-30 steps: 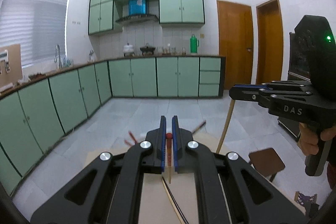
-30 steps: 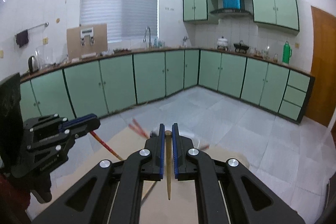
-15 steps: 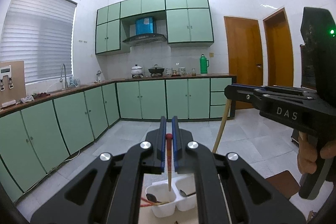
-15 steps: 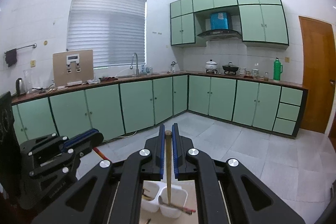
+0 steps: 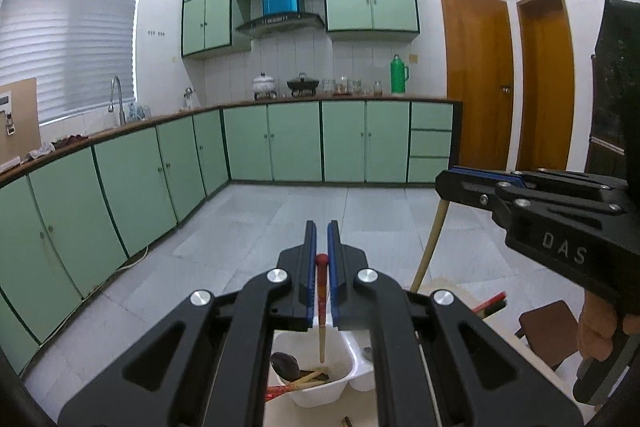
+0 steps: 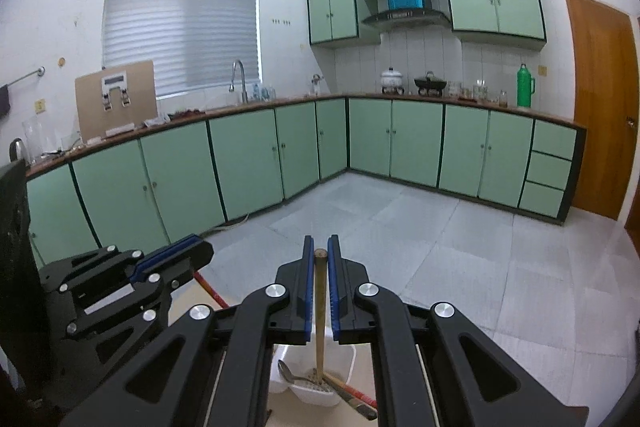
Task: Organize utensils
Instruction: 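Lift both chopsticks, lower them into the white holder and open both tools, then withdraw both open tools back toward the last two chopsticks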
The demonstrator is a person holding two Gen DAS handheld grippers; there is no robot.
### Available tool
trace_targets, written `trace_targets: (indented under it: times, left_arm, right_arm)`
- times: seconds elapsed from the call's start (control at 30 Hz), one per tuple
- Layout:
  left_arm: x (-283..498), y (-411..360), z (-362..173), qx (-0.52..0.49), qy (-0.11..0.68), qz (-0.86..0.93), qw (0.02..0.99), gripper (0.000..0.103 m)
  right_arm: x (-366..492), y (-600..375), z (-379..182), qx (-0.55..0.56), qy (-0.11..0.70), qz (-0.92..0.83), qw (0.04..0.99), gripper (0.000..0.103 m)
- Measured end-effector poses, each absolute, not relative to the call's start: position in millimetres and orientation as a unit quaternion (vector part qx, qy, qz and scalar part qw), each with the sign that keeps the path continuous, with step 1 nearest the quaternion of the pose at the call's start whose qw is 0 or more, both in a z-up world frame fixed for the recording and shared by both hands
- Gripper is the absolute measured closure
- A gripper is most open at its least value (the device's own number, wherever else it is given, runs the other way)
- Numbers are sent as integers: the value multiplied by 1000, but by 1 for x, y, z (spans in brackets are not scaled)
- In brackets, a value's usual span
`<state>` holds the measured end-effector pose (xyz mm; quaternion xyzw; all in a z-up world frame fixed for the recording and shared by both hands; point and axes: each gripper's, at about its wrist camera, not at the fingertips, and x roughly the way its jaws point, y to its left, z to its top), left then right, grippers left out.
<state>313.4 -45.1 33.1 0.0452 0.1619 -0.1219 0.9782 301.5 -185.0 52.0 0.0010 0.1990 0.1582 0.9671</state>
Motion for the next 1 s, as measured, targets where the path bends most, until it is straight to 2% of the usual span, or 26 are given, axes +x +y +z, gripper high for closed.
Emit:
trace_targets:
  times: [0.13,0.2,0.23,0.33,0.4,0.43,0.47,0.5,0.6,0.8,0.93,1.0]
  left_arm:
    - [329,-40,18,43,196,-118,973,96]
    - [329,-35,16,36,203,-116,972,95]
    - [327,-32,17,34,202,-115,972,95]
    - [321,-25,24,31,193,-114,974,86]
    - [315,-21,31,24,187,-115,975,79]
    - [308,-18,35,21,180,-116,976,73]
    - [301,-17,39,22,174,-116,978,67]
    - [297,-17,41,24,170,-115,978,65]
    - [272,-14,44,26,163,-118,979,58]
    - [226,-2,31,15,172,-113,978,41]
    - [191,6,2,13,203,-113,973,32]
    - [175,11,-19,12,226,-110,968,31]
  right_arm:
    - [309,-186,38,2,225,156,962,93]
    - [309,-190,36,7,228,150,962,75]
    - [308,-192,36,10,228,145,963,72]
    - [300,-204,42,15,218,131,967,64]
    - [294,-212,47,23,213,121,969,53]
    - [289,-216,49,27,210,117,970,52]
    - [284,-220,51,30,207,113,971,44]
    - [276,-226,53,34,202,106,973,36]
    - [256,-237,55,45,188,95,977,25]
    - [199,-253,38,51,171,76,981,10]
    - [165,-254,11,51,180,73,980,6]
    - [149,-251,-7,52,198,77,976,6]
